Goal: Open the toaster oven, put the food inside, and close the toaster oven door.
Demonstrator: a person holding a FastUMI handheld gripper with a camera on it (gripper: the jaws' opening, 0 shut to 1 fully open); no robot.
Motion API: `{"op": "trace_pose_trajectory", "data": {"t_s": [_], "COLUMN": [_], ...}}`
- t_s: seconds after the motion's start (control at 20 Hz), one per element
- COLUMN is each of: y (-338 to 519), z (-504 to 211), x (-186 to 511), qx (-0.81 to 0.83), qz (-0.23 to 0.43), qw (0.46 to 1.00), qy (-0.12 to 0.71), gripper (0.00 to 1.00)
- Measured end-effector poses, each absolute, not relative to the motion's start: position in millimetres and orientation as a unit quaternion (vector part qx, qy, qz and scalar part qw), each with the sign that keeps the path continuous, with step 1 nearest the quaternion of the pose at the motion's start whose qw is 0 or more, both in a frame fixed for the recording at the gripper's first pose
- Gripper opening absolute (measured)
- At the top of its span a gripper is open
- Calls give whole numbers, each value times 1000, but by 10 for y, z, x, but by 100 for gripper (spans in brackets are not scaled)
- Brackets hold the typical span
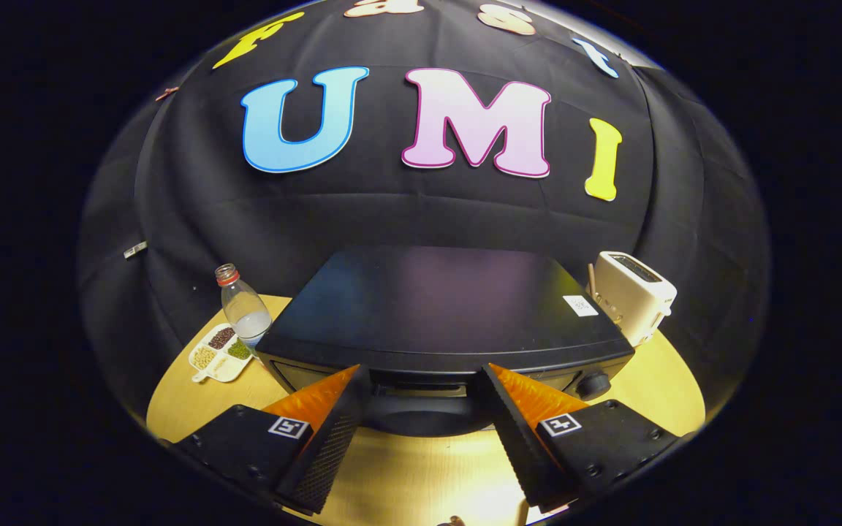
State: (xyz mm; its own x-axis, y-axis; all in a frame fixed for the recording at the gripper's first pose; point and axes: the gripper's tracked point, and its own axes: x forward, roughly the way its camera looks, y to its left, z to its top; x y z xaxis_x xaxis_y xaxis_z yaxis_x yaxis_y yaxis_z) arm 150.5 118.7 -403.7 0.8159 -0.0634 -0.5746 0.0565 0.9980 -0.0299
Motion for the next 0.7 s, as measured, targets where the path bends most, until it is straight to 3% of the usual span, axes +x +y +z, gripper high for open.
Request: {"op": "trace_pose_trajectory", "data": {"t_s": [0.35,0.7], "y": [1211,1111], "z": [-4142,-4661], "x": [904,-5], "qx": [2,40], "qz": [-12,-13], "qw": [935,879], "qy": [354,474], "gripper": [99,98]}}
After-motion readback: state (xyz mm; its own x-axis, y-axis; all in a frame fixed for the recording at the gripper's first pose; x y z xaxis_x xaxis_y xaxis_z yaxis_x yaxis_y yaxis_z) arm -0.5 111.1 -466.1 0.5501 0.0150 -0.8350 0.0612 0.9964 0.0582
